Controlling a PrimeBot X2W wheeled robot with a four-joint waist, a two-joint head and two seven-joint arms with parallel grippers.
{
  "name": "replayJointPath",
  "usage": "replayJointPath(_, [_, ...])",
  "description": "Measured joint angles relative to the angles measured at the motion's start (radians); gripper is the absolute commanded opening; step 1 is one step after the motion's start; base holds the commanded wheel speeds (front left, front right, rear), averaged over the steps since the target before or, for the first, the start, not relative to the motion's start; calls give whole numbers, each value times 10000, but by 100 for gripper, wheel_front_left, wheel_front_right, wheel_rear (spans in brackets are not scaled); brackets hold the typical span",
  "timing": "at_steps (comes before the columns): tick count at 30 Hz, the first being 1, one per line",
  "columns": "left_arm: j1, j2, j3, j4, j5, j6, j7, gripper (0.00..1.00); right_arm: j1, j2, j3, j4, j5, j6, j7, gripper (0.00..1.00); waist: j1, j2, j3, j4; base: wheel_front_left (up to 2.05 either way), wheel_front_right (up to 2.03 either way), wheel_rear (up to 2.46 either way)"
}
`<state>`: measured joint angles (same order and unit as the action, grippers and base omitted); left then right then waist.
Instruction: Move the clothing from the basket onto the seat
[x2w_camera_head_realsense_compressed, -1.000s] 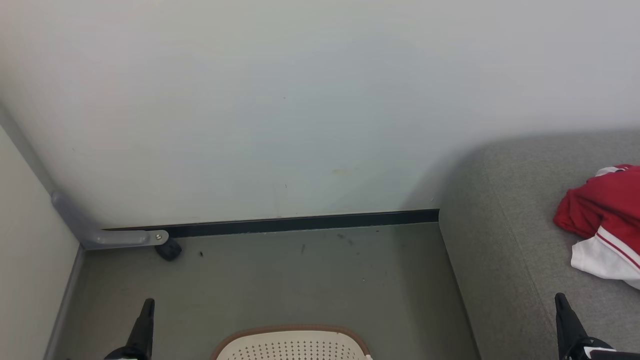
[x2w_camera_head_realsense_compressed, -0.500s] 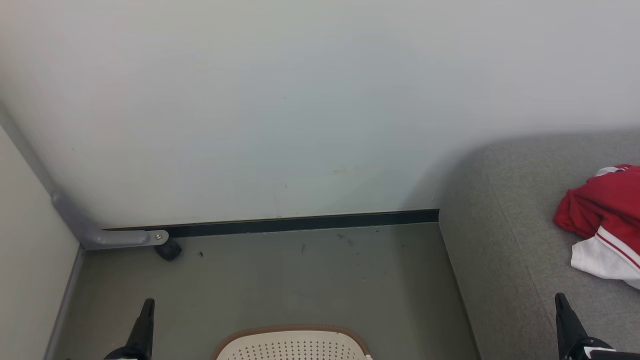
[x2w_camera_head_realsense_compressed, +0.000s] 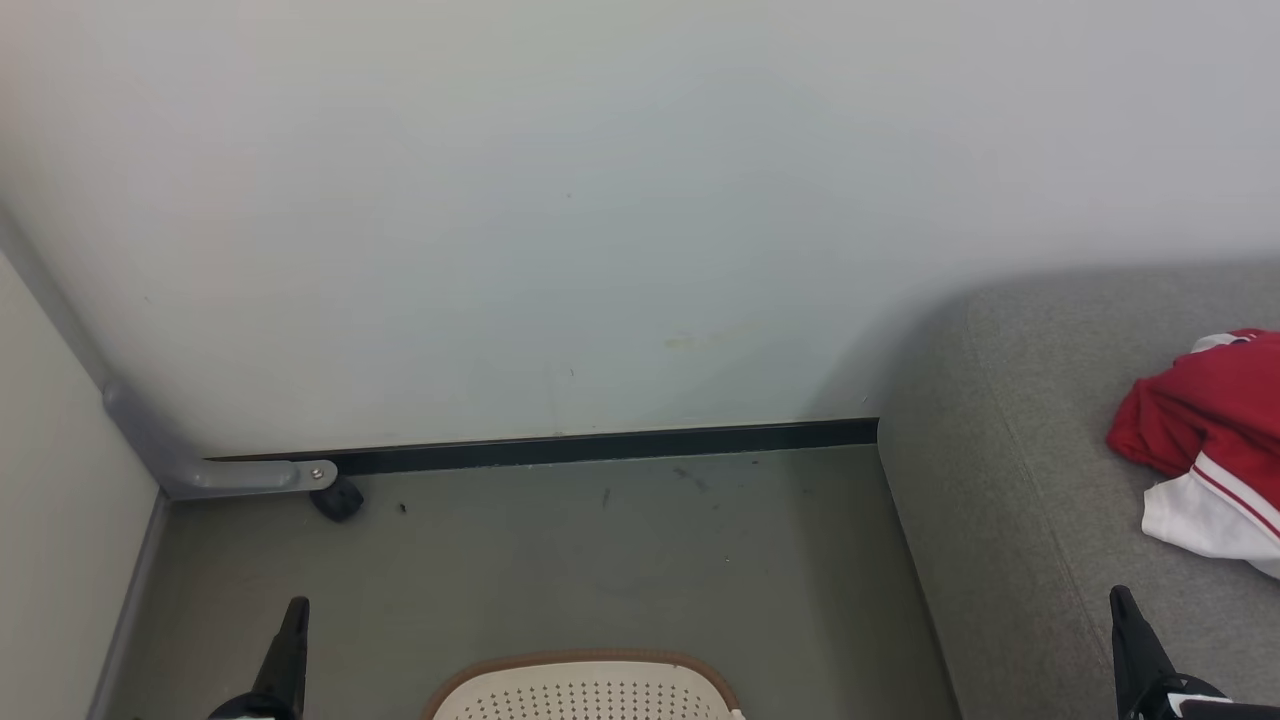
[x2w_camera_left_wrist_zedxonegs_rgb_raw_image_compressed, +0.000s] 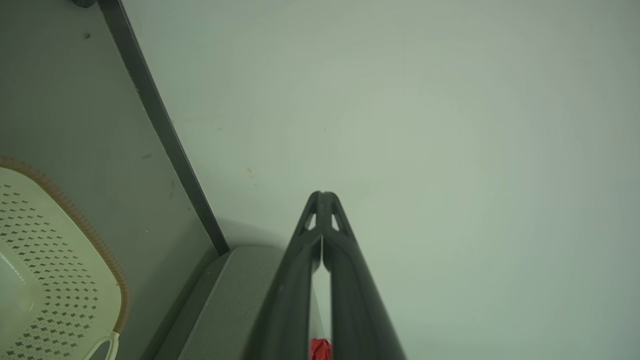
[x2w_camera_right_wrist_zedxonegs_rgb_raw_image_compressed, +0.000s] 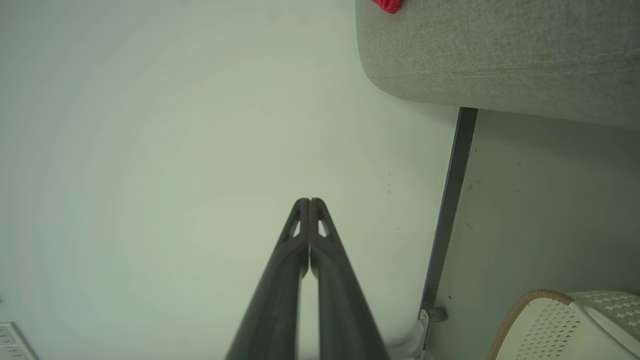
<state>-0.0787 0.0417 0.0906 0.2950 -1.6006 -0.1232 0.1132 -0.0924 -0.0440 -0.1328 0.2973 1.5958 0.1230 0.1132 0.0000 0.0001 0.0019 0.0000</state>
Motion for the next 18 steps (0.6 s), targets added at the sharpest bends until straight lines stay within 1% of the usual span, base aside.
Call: replayJointPath(18, [0, 0, 0, -2, 0, 0, 0, 0, 0, 0, 0, -2, 0, 0, 0, 0, 0, 0, 0, 0, 0, 0, 0])
